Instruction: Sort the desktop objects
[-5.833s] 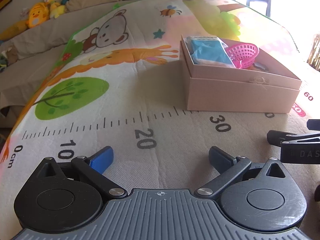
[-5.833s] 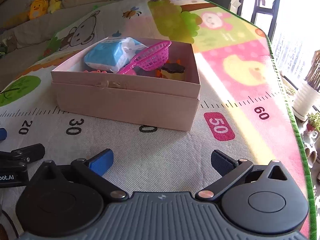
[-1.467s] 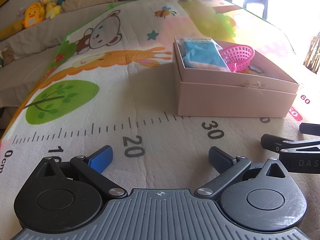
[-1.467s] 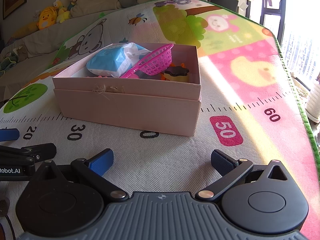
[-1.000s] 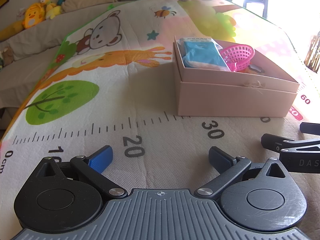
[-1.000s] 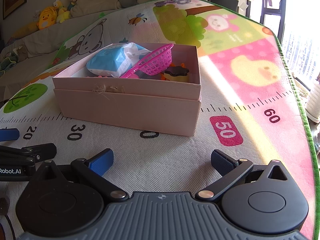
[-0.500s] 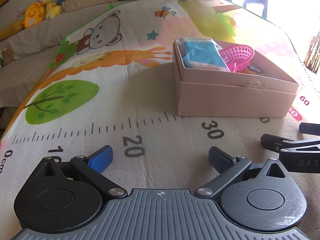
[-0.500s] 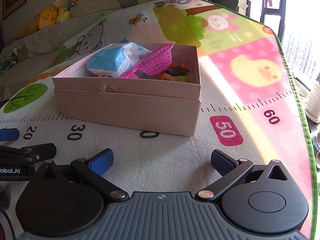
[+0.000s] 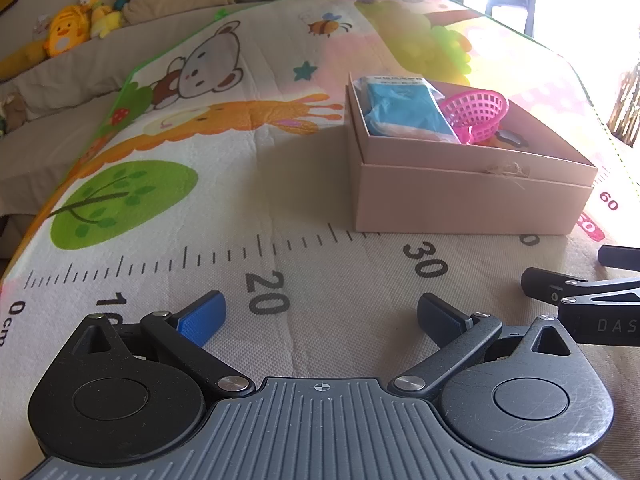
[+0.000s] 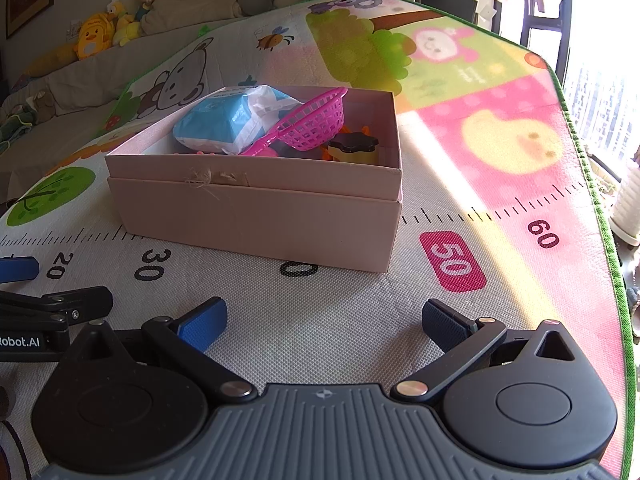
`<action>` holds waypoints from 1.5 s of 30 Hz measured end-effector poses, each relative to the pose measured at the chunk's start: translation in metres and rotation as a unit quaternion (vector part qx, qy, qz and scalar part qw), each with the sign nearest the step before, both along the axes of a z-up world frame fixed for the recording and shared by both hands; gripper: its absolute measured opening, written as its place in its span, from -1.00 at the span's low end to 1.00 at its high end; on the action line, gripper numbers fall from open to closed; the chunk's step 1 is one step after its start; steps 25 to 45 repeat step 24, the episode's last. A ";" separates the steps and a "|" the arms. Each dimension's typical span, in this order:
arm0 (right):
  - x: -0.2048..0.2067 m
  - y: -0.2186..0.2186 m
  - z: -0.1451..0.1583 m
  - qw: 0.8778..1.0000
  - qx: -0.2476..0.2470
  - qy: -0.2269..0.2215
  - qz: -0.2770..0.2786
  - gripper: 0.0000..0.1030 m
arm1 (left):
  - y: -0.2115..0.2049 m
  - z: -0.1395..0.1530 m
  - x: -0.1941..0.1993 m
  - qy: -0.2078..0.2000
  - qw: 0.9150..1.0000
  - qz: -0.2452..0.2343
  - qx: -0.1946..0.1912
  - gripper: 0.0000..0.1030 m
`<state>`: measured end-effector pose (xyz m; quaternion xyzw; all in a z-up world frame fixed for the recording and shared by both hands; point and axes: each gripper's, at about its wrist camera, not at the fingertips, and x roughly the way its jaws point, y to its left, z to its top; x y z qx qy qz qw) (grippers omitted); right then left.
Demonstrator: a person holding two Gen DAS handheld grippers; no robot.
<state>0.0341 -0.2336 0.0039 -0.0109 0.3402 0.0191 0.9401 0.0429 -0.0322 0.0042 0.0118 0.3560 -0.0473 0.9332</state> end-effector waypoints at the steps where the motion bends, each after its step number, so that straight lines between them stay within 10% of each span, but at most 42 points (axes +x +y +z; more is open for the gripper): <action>1: 0.000 0.000 0.000 1.000 0.000 0.000 0.000 1.00 | 0.000 0.000 0.000 0.000 1.000 0.000 0.000 1.00; 45: -0.001 0.000 0.000 1.000 0.000 0.000 0.000 1.00 | 0.001 0.000 -0.001 0.003 1.000 -0.005 0.004 1.00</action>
